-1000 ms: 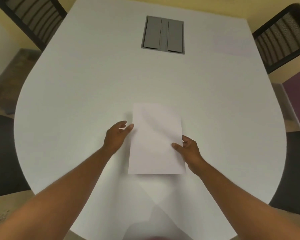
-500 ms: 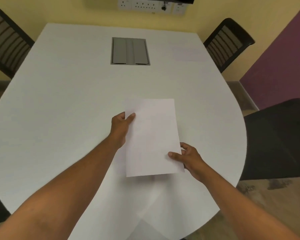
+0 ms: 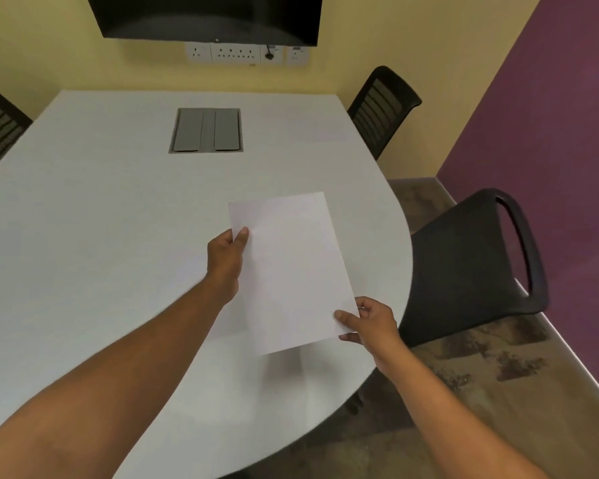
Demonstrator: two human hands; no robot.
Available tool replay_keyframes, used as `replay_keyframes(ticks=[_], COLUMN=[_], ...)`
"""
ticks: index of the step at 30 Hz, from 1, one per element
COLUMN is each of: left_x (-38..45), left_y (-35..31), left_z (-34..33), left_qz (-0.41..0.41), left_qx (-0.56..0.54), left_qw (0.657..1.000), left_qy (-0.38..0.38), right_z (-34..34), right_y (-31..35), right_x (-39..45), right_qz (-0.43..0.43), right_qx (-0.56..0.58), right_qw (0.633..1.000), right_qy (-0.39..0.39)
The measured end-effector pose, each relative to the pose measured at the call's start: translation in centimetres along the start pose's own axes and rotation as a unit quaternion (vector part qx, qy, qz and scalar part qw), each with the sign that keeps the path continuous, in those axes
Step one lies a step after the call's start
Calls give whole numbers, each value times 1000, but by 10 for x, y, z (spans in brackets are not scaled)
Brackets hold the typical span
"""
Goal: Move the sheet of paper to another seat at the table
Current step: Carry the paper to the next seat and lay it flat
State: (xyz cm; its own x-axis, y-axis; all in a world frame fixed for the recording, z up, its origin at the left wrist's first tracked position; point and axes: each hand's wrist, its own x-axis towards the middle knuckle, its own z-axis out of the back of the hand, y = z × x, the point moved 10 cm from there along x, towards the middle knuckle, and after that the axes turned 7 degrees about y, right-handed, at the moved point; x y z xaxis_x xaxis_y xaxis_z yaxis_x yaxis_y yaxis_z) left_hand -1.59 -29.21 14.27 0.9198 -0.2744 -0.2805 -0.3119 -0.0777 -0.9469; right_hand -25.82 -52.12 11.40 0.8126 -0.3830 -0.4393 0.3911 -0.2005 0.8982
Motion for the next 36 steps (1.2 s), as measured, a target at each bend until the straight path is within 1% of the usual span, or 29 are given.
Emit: replay_keyframes(ticks=[4,9,14,19,21,29,33,36], left_x=[-30,-56,-49,-18,-2,51,49,38], left_y=[5,5,1,7,11,24,33,55], left_z=[-40,-88,-125,-155,-167,-191,-199,-199], left_qz=[-21,-33,-49,-60,-65,-28,-7,9], left_qx=[-6,-38,-50,-53,-59,-71,-85,-87], left_qw=[999,997,994,991,990,987,986,984], left_qy=[-30,-58,-80,-106,-111,-142,-143,-157], right_z=[57,111,148,181,192,211,209,209], right_y=[12,33,58,78,86,137,156,154], right_x=[-16,-20,2,45,66,145,181,210], right_qz=[24,44,64,64,63,53,45,31], right_qx=[-14,-51,-79,-104,-113,-147,-161,-174], right_qw=[1000,998,995,992,991,984,979,972], right_qy=[-8,-6,2,19,26,83,118,152])
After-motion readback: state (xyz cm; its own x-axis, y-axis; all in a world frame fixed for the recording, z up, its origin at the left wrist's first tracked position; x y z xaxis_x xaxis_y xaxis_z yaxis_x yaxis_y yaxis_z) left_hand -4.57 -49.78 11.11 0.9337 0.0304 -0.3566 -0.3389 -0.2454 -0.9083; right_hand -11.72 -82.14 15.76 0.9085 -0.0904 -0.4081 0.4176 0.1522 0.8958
